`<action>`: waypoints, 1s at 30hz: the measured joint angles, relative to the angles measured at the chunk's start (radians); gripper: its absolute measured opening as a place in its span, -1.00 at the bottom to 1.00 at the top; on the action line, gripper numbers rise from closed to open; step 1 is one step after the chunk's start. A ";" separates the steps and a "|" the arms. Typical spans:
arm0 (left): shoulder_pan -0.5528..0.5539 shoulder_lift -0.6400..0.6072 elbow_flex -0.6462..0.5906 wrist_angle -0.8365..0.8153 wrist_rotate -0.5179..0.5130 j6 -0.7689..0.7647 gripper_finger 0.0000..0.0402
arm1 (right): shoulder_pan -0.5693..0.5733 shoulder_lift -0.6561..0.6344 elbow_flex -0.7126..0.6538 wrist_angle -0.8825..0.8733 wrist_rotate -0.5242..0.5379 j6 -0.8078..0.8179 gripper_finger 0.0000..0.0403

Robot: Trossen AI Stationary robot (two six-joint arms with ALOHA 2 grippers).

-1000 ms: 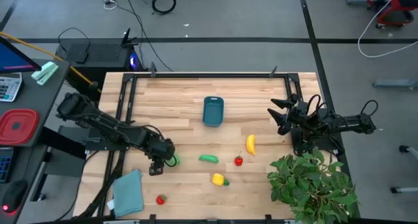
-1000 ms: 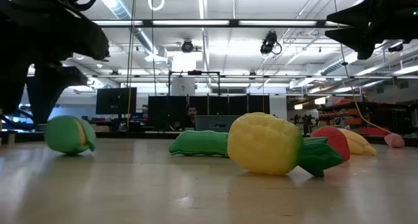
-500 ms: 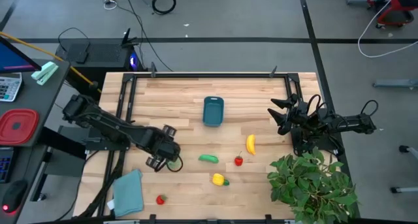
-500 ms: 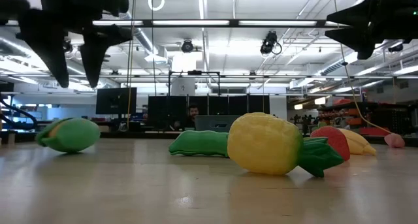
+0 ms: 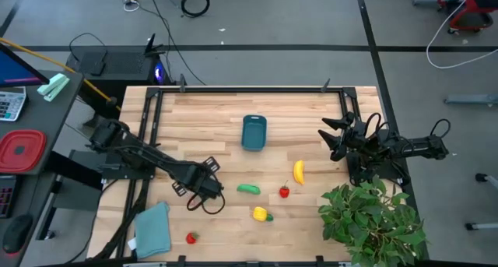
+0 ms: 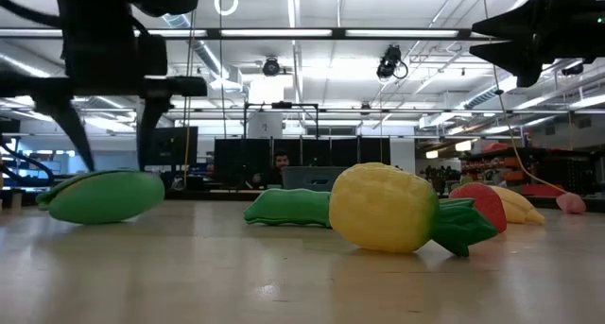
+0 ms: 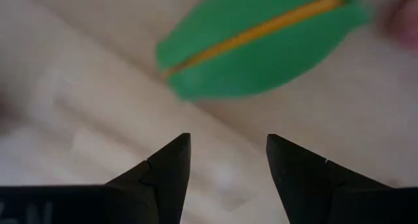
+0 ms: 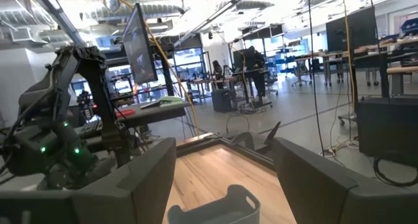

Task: Pick and placing Produce into tupperware
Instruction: Put the green corn into the blue bin

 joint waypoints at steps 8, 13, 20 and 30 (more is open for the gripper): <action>0.073 0.006 0.001 -0.242 -0.169 -0.438 0.08 | 0.000 0.000 0.000 -0.001 0.000 0.001 0.31; 0.153 0.006 0.001 -0.295 0.123 -0.696 0.04 | 0.000 0.000 0.000 0.000 0.000 0.000 0.31; 0.191 -0.014 0.102 -0.301 0.376 -0.762 -0.05 | 0.000 0.000 0.000 0.000 0.000 -0.002 0.31; 0.220 -0.013 0.423 -0.290 0.398 -0.943 0.07 | 0.000 0.000 0.000 0.009 0.000 -0.053 0.31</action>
